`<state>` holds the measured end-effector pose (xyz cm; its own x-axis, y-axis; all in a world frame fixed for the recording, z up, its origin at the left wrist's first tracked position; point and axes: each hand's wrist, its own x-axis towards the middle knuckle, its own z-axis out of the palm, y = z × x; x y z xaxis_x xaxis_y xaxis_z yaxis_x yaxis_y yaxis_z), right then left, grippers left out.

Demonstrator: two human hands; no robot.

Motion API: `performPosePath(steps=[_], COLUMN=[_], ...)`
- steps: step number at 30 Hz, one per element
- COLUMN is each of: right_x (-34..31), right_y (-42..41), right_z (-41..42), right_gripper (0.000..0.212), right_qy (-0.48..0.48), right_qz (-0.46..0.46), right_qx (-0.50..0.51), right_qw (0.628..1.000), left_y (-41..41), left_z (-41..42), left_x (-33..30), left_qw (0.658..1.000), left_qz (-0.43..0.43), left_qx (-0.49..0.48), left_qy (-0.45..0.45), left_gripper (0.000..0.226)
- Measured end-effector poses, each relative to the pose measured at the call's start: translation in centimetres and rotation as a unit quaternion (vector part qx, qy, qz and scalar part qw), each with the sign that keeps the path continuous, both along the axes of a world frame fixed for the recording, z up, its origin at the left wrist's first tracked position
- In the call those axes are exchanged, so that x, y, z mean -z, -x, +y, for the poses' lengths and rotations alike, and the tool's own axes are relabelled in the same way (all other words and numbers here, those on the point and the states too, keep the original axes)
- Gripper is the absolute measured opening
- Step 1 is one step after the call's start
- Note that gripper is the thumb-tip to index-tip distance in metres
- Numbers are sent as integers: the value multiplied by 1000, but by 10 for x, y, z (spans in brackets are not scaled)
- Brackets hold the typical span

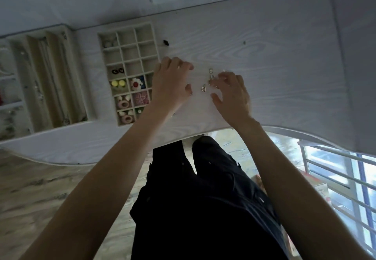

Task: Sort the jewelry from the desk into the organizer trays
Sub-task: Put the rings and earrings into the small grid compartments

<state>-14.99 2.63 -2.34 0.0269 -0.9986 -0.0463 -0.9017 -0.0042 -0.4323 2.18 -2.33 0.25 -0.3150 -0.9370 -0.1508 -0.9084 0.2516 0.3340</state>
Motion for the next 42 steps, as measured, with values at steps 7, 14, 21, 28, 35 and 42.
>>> performPosePath(steps=[7,14,21,28,35,42], right_x=[-5,-5,-5,2,-11,-4], right_y=[24,28,5,-7,-22,-36], right_z=[-8,0,-17,-23,-50,-72], right_gripper=[21,24,25,20,27,23], right_qy=[52,15,49,28,38,-36], right_qz=[-68,-23,19,48,32,77], right_qx=[33,12,-53,-76,-89,-148], right_qw=[996,1000,997,996,995,985], left_y=[12,6,7,11,11,10], left_z=[11,31,32,30,27,26], left_x=[8,11,15,18,17,17], left_qw=[999,999,1000,999,997,996], left_qz=[-13,20,-3,-18,-33,-52], left_qx=[16,-20,-26,-31,-27,-8], left_qy=[-30,23,12,40,62,67], left_gripper=[37,29,21,7,12,8])
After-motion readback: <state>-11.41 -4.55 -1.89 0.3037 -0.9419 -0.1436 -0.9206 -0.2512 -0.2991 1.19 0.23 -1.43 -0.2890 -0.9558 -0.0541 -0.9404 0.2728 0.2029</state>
